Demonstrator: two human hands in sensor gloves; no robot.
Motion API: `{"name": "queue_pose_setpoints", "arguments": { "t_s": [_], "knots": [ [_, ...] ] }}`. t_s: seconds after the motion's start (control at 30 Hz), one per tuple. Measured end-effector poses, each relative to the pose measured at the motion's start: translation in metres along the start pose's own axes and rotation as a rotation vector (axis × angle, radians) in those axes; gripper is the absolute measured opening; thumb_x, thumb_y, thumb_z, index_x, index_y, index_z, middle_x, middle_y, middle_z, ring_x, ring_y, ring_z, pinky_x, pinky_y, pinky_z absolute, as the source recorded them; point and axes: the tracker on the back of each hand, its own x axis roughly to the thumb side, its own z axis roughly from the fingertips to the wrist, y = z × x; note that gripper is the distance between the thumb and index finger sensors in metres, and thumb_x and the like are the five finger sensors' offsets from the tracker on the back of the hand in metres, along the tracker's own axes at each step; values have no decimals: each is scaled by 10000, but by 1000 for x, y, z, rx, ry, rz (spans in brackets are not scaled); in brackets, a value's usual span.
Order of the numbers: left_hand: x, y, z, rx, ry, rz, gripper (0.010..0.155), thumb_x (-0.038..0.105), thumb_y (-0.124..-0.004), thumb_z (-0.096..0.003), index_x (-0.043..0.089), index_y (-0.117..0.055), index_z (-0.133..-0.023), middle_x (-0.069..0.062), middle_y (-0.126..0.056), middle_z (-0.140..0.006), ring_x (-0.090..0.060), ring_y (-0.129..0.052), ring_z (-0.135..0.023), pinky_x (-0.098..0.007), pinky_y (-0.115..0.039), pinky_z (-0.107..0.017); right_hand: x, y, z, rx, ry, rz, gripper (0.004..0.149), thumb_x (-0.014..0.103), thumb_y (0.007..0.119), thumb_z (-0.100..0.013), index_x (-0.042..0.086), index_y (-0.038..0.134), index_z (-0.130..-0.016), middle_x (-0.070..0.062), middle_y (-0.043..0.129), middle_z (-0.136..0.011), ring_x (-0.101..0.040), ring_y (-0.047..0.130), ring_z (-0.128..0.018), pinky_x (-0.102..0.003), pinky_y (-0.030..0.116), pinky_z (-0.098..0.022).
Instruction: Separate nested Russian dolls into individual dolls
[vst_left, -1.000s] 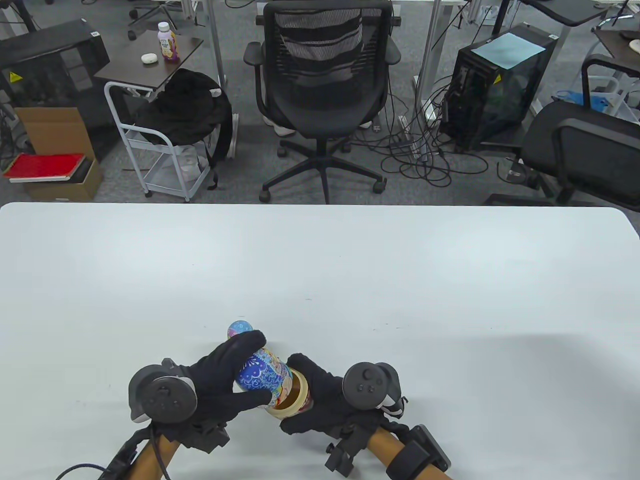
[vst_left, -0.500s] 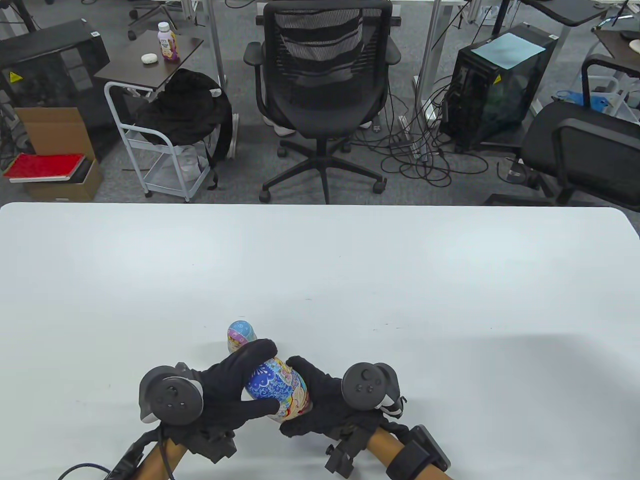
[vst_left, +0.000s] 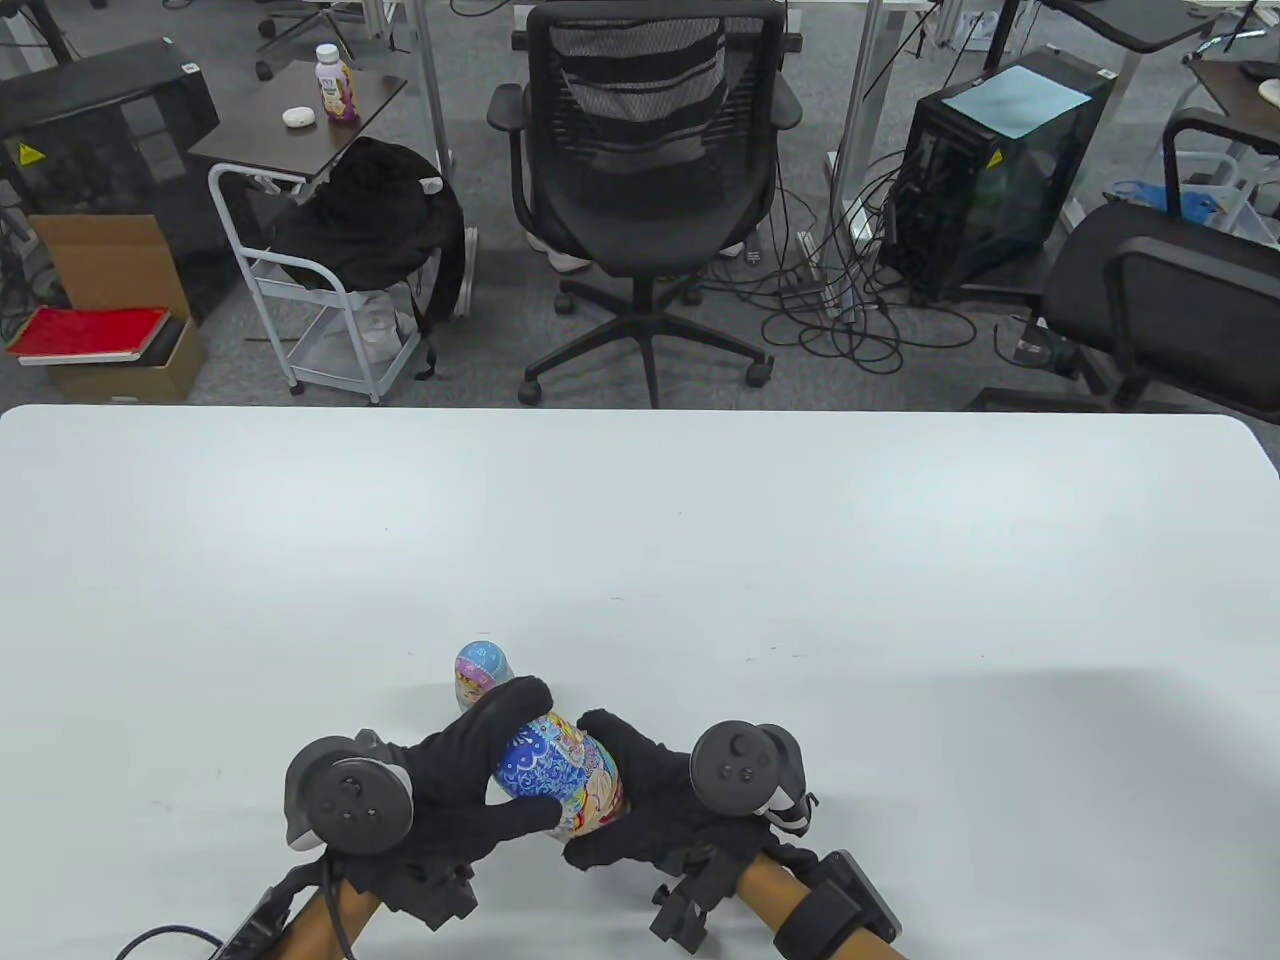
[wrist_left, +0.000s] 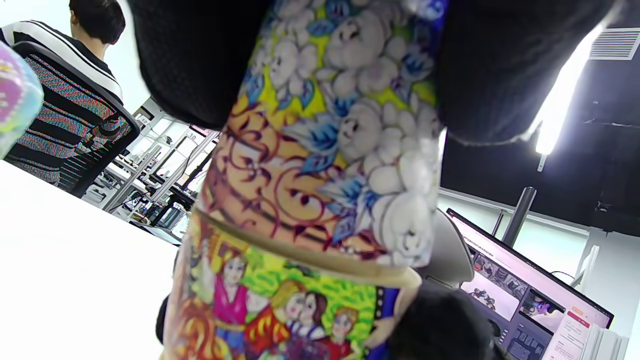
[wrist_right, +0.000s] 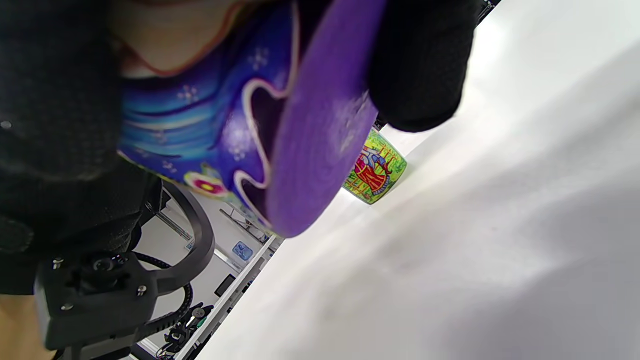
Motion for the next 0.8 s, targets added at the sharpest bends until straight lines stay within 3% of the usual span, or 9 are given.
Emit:
{"name": "queue_pose_setpoints", "arguments": {
  "t_s": [0.33, 0.63, 0.7, 0.8],
  "knots": [
    [2, -1, -3, -51, 0, -27, 912, 578, -812, -526, 148, -338, -1175, -333, -566, -1115, -485, -839, -861, -483, -811, -619, 1, 4, -1, 21, 36, 2, 1143, 614, 982, -265, 17, 439, -1075, -298, 702, -1015, -490, 801, -870, -445, 910, -461],
    [12, 25, 0, 105, -47, -36, 892, 601, -842, -517, 131, -445, -1161, -313, -682, -1070, -465, -913, -790, -461, -858, -562, 12, 3, -4, 88, -2, -155, 1119, 579, 921, -343, 130, 263, -1130, -263, 497, -1143, -498, 600, -998, -446, 769, -647],
    [12, 34, 2, 138, -48, -39, 889, 603, -842, -517, 131, -450, -1160, -312, -685, -1069, -463, -915, -787, -459, -859, -559, 13, 2, -4, 81, -11, -174, 1124, 589, 910, -346, 147, 241, -1133, -249, 464, -1161, -511, 541, -1019, -486, 709, -689],
    [11, 57, 8, 229, -24, -68, 887, 610, -841, -519, 127, -463, -1160, -307, -697, -1066, -458, -920, -781, -456, -862, -551, 13, -5, -3, 58, -16, -164, 1119, 600, 899, -350, 157, 238, -1136, -224, 437, -1186, -522, 529, -1020, -510, 682, -697]
  ]
}}
